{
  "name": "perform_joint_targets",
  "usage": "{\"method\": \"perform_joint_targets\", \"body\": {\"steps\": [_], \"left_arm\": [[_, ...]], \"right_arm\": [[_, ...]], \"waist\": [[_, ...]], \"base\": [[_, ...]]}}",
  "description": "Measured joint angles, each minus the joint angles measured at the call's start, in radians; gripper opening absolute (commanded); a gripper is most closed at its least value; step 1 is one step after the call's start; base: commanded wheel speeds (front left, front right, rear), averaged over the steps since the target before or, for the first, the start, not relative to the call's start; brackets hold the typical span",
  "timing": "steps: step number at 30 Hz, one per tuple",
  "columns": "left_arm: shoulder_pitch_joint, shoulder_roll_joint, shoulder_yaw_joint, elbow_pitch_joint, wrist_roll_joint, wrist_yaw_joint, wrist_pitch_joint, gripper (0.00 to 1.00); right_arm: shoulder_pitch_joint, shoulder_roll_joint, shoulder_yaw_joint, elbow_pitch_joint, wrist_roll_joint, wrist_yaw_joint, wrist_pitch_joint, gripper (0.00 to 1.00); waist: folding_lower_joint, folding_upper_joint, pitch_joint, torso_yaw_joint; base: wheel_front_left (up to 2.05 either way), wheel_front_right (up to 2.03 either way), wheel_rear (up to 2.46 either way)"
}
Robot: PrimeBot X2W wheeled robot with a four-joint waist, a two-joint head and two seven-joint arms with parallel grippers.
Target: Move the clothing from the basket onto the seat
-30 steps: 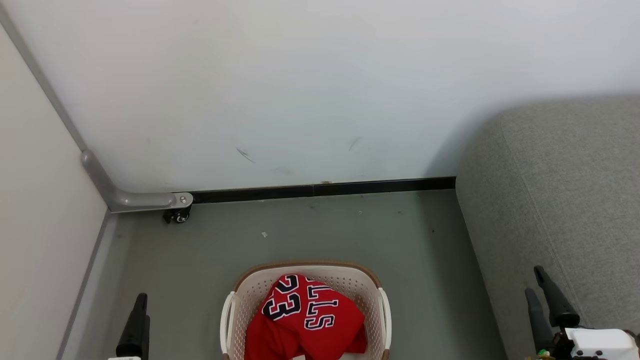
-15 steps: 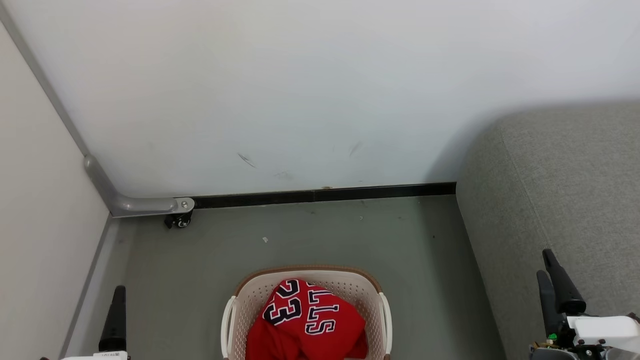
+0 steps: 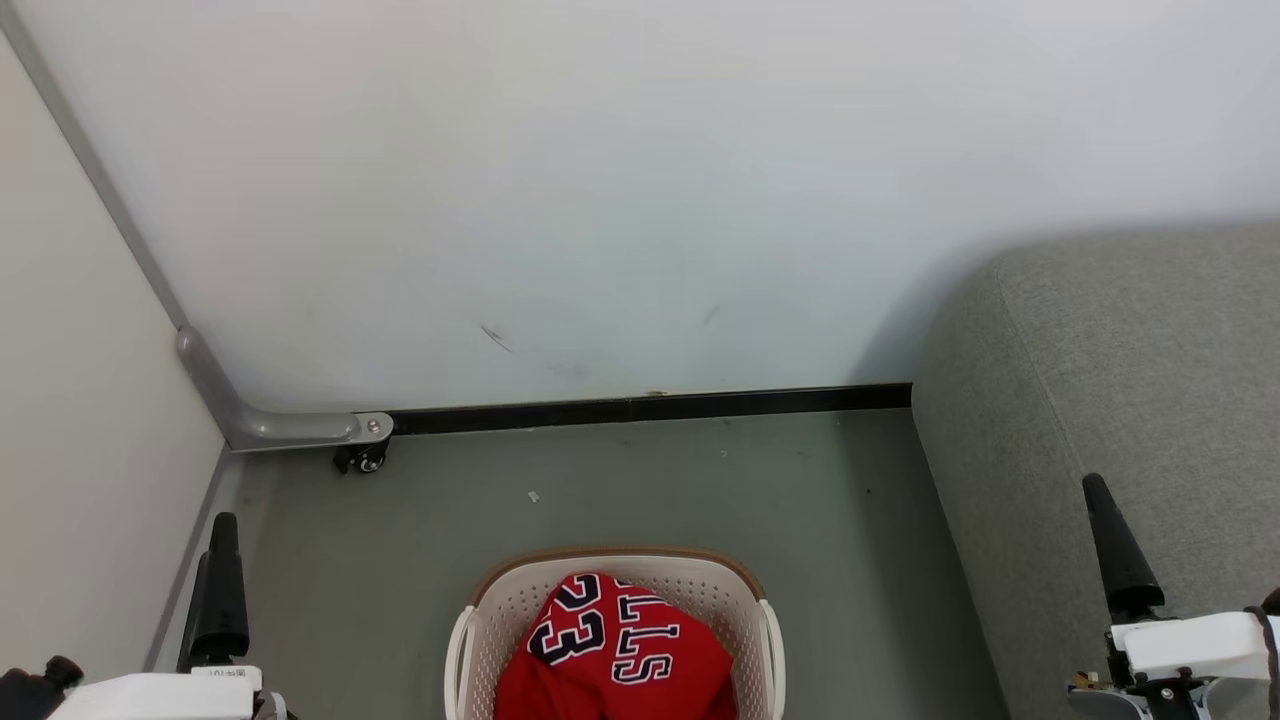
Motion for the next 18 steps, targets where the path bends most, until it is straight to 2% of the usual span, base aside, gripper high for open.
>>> {"method": "perform_joint_targets", "body": {"steps": [7,13,18], "left_arm": [[0.002,0.002,-0.002,-0.051,0.122,0.000,-0.026,1.00],[0.013,0.004,-0.026,-0.112,0.317,0.000,-0.043,1.00],[0.022,0.007,-0.031,-0.128,0.412,0.000,-0.063,1.00]], "right_arm": [[0.001,0.001,0.006,-0.033,-0.122,0.000,-0.019,1.00],[0.003,0.001,0.028,-0.053,-0.230,0.000,-0.034,1.00],[0.024,0.001,0.033,-0.054,-0.323,0.000,-0.052,1.00]], "waist": [[-0.0051,0.0000,-0.003,-0.001],[-0.0097,-0.0001,-0.003,-0.001],[-0.0133,-0.0001,-0.002,-0.001]], "base": [[0.00,0.00,0.00],[0.00,0.00,0.00],[0.00,0.00,0.00]]}}
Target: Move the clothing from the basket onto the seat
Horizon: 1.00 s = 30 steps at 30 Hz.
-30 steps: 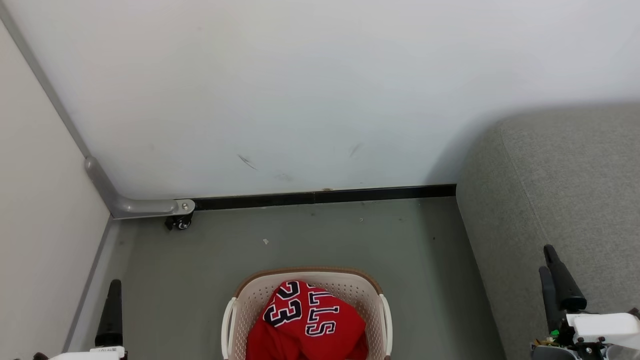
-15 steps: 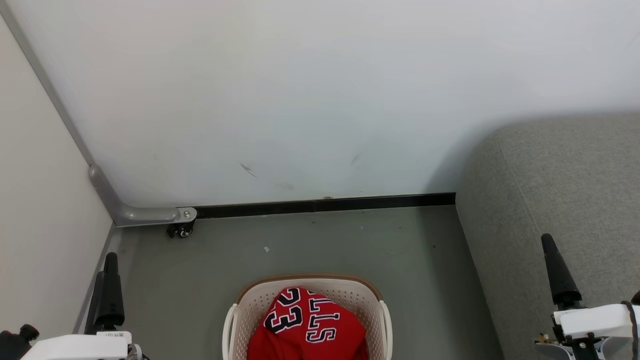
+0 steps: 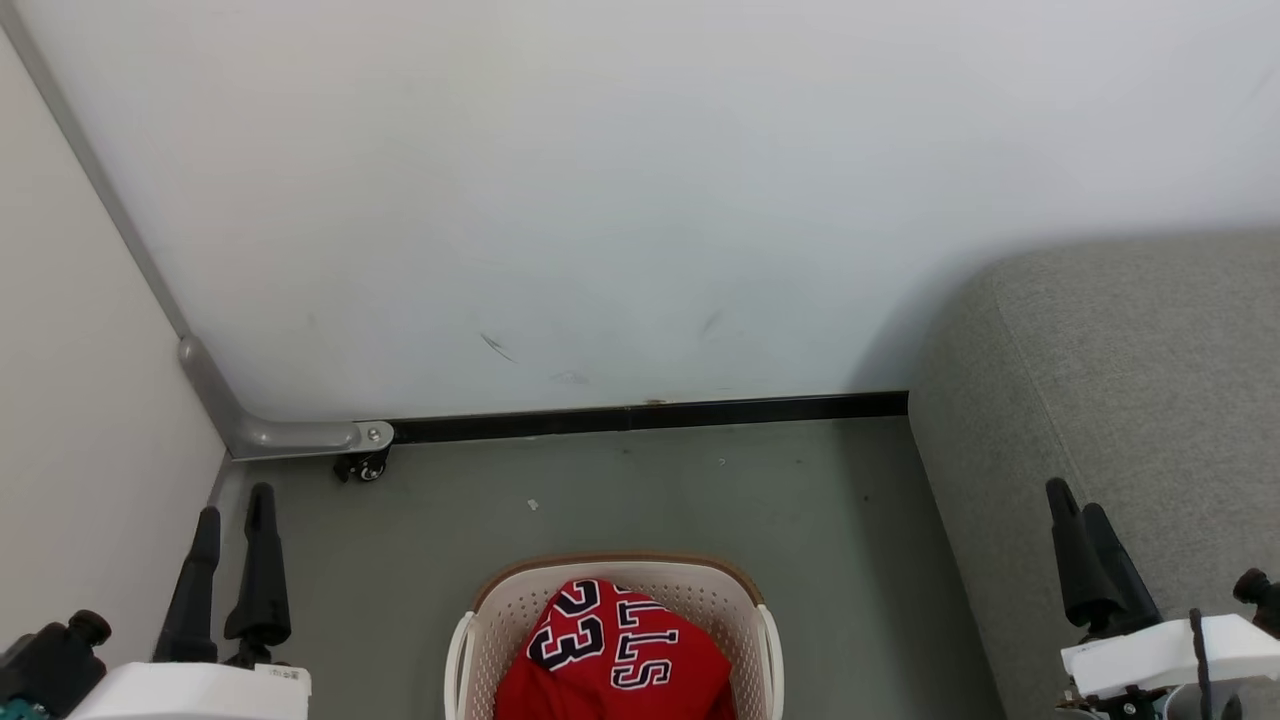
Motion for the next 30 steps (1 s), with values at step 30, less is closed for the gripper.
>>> {"method": "perform_joint_targets", "body": {"steps": [30], "left_arm": [[0.100,0.020,-0.235,0.007,0.570,0.193,-0.112,1.00]], "right_arm": [[0.046,0.001,0.098,0.072,-0.636,0.000,-0.095,1.00]], "waist": [[-0.0033,0.0000,-0.010,0.000]], "base": [[0.00,0.00,0.00]]}}
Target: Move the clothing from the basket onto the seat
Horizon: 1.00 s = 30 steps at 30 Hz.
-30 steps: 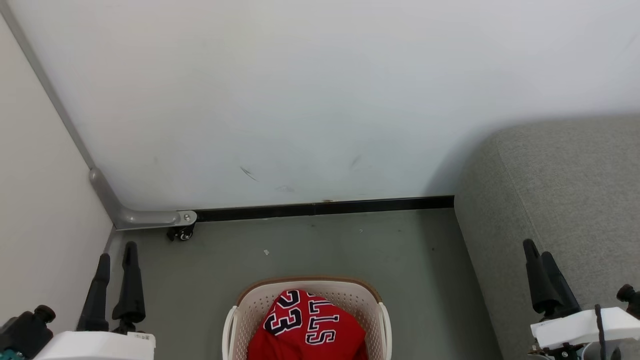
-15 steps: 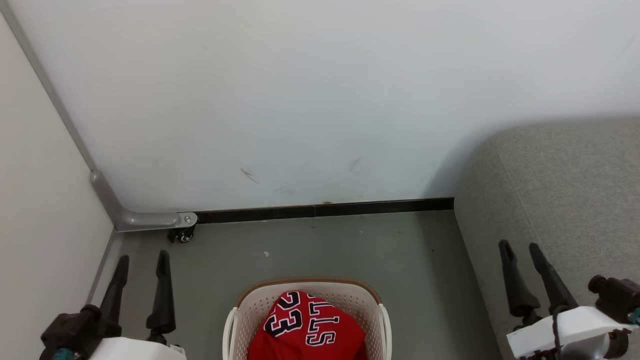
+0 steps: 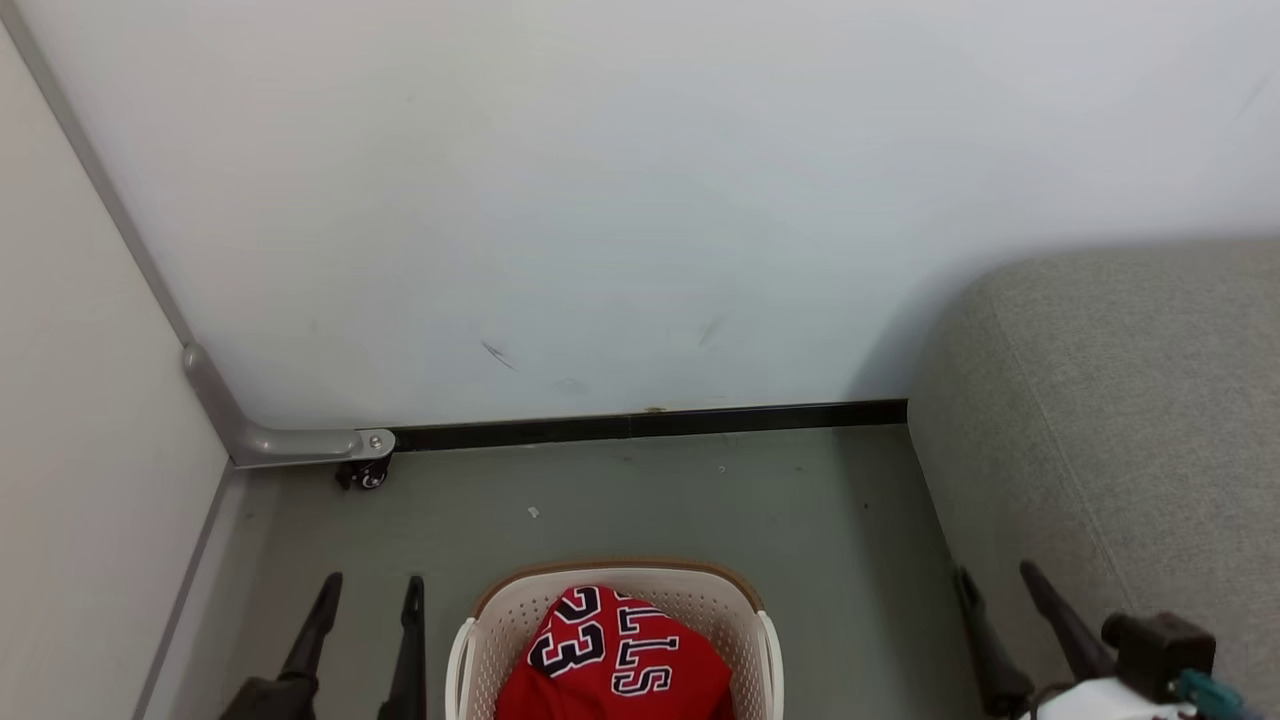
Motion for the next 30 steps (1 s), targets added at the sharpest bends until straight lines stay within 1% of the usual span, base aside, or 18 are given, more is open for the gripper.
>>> {"method": "perform_joint_targets", "body": {"steps": [3,6,12,20,30], "left_arm": [[0.004,0.001,-0.020,0.024,0.048,0.013,-0.010,1.00],[0.012,0.001,-0.033,0.046,0.082,0.028,-0.018,1.00],[0.017,0.002,-0.049,0.085,0.078,0.036,-0.021,1.00],[0.016,0.003,-0.056,0.101,0.052,0.037,-0.021,1.00],[0.014,0.003,-0.059,0.113,0.043,0.038,-0.021,1.00]], "right_arm": [[0.023,0.000,0.008,0.061,-0.040,0.000,-0.008,1.00],[0.033,0.001,0.020,0.087,-0.082,0.000,-0.008,1.00],[0.025,0.001,0.019,0.105,-0.082,0.000,-0.010,1.00],[-0.011,0.002,0.005,0.128,-0.082,0.000,-0.012,1.00],[-0.013,0.002,0.005,0.155,-0.082,0.000,-0.018,1.00]], "waist": [[0.0000,0.0000,-0.003,0.000],[0.0000,0.0000,-0.005,0.000],[-0.0001,0.0000,-0.006,-0.001],[-0.0001,0.0000,-0.010,0.000],[-0.0002,0.0000,-0.014,0.004]], "base": [[0.00,0.00,0.00],[0.00,0.00,0.00],[0.00,0.00,0.00],[0.00,0.00,0.00],[0.00,0.00,0.00]]}}
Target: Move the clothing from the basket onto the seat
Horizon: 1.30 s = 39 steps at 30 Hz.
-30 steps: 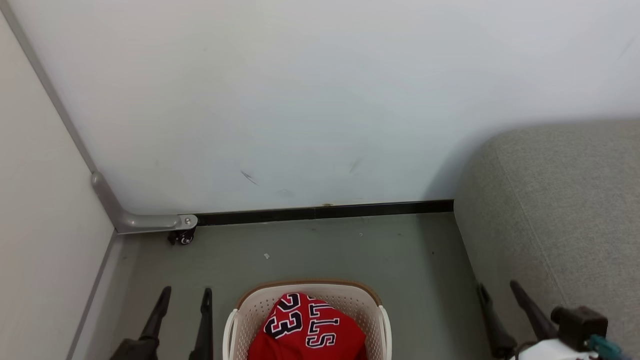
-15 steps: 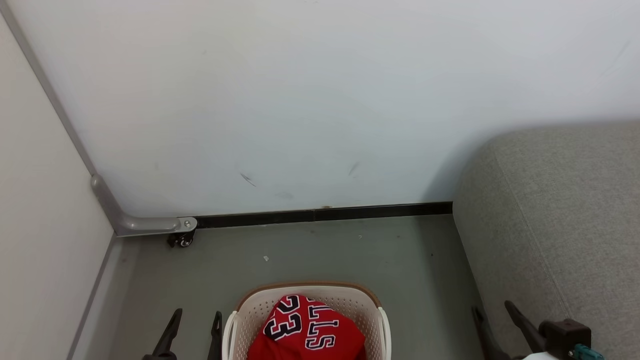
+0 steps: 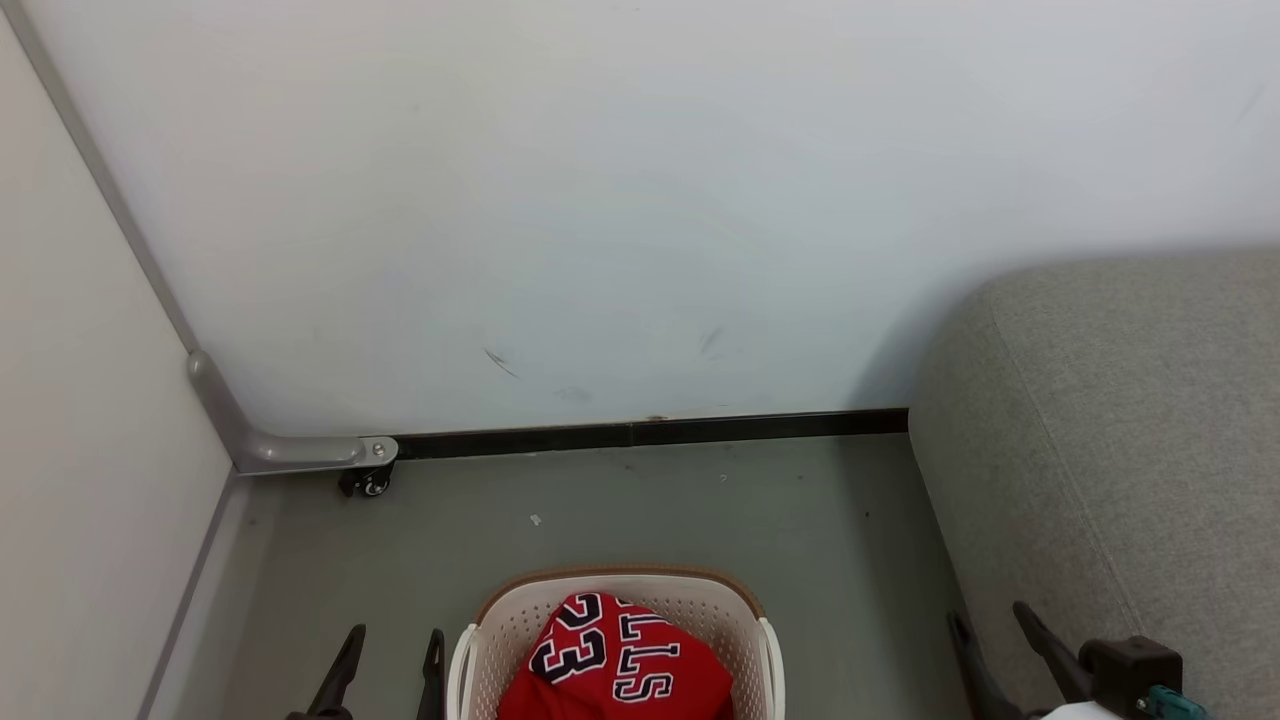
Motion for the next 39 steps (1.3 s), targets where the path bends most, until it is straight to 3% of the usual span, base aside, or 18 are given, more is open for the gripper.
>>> {"method": "perform_joint_targets", "body": {"steps": [30,39], "left_arm": [[-0.016,0.000,-0.004,0.003,0.009,0.005,0.000,1.00],[-0.015,0.001,-0.039,0.017,0.032,-0.036,0.000,1.00]], "right_arm": [[-0.037,0.001,-0.003,0.006,0.001,0.000,0.000,1.00],[-0.035,0.001,-0.021,0.006,0.004,0.000,0.000,1.00]], "waist": [[-0.0001,0.0000,0.006,-0.006],[-0.0002,0.0000,0.017,-0.015]], "base": [[0.00,0.00,0.00],[0.00,0.00,0.00]]}}
